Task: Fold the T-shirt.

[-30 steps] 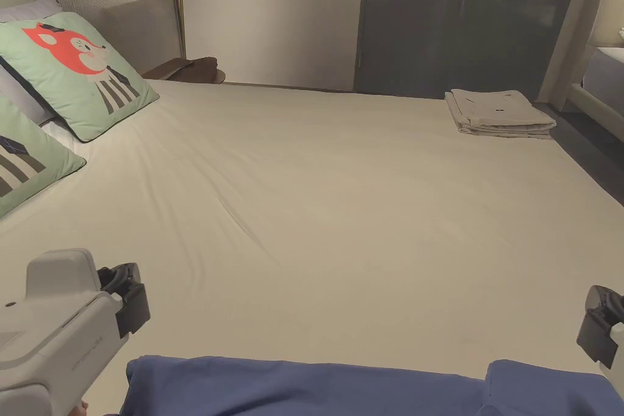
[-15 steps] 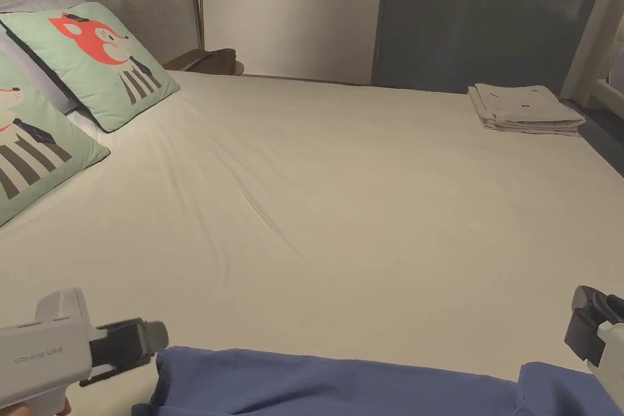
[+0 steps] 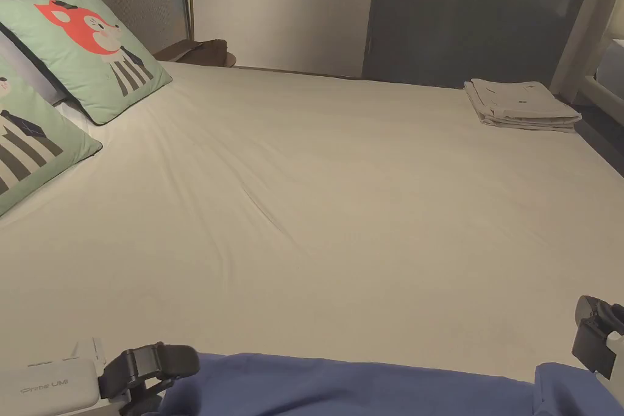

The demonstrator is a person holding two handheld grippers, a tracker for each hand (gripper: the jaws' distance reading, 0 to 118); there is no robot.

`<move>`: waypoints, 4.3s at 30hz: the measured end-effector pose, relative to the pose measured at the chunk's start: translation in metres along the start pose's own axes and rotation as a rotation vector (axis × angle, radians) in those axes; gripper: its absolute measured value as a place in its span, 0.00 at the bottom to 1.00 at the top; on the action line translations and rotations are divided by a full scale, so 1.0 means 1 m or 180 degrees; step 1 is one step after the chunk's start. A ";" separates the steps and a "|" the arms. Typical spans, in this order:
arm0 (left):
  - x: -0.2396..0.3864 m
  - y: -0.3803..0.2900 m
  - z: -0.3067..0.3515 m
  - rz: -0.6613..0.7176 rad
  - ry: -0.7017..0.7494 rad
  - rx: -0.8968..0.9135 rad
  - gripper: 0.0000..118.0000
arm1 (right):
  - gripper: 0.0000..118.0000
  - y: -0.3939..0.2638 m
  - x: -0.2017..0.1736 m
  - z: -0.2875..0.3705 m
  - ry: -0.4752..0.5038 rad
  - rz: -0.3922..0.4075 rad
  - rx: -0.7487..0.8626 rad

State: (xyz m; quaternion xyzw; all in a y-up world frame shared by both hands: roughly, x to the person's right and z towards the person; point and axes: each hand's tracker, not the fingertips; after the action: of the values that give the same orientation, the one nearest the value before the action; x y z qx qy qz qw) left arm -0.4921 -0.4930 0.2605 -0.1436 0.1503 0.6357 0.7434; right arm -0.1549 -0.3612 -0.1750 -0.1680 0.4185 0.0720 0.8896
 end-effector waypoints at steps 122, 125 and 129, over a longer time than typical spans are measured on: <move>0.041 -0.040 -0.085 0.0199 0.0259 -0.0192 0.10 | 0.00 -0.015 0.003 0.017 0.0335 -0.0115 -0.0018; 0.032 -0.034 -0.076 0.0410 0.0015 -0.0196 0.08 | 0.00 -0.014 0.004 0.017 0.0319 -0.0112 -0.0012; 0.033 -0.029 -0.046 0.0395 0.0111 0.0051 0.08 | 0.00 -0.011 0.003 0.017 0.0315 -0.0106 -0.0004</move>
State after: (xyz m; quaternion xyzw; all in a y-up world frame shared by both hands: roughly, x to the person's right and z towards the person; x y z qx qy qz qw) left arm -0.4608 -0.4862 0.2059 -0.1391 0.1769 0.6768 0.7009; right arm -0.1372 -0.3654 -0.1646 -0.1789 0.4591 0.0491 0.8688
